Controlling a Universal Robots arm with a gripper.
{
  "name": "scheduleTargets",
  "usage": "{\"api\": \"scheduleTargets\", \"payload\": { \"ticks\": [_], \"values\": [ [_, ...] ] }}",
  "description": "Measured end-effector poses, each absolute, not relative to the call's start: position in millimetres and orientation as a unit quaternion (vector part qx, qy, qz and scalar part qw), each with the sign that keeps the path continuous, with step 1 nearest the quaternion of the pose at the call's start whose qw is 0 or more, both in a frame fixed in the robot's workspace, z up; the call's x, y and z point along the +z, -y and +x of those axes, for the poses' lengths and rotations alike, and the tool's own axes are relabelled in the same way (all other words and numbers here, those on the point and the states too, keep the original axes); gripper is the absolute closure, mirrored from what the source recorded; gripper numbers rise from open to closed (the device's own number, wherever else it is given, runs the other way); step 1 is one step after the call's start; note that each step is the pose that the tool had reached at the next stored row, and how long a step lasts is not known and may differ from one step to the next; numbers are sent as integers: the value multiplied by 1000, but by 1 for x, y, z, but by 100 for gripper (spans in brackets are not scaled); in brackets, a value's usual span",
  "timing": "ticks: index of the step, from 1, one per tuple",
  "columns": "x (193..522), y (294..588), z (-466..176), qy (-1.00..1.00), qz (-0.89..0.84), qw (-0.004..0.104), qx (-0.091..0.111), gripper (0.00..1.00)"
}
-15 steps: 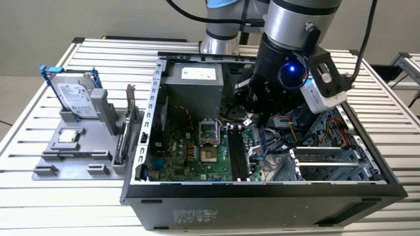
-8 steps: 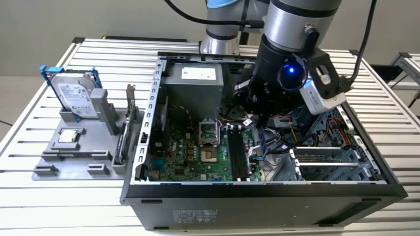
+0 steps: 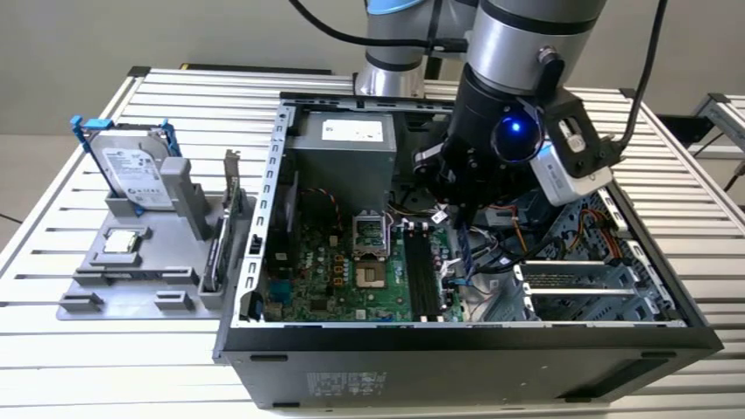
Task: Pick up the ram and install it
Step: 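Insert the ram into the slot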
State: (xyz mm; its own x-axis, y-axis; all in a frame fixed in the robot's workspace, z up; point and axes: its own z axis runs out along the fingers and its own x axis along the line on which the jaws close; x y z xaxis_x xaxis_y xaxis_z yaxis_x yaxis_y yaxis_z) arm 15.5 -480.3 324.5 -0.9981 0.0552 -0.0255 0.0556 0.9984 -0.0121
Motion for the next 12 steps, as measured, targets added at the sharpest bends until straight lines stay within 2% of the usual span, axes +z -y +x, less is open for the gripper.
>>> {"api": "scheduleTargets", "payload": {
  "ticks": [12],
  "values": [
    [322, 480, 16, -1000, 28, 13, -6, 100]
  ]
}}
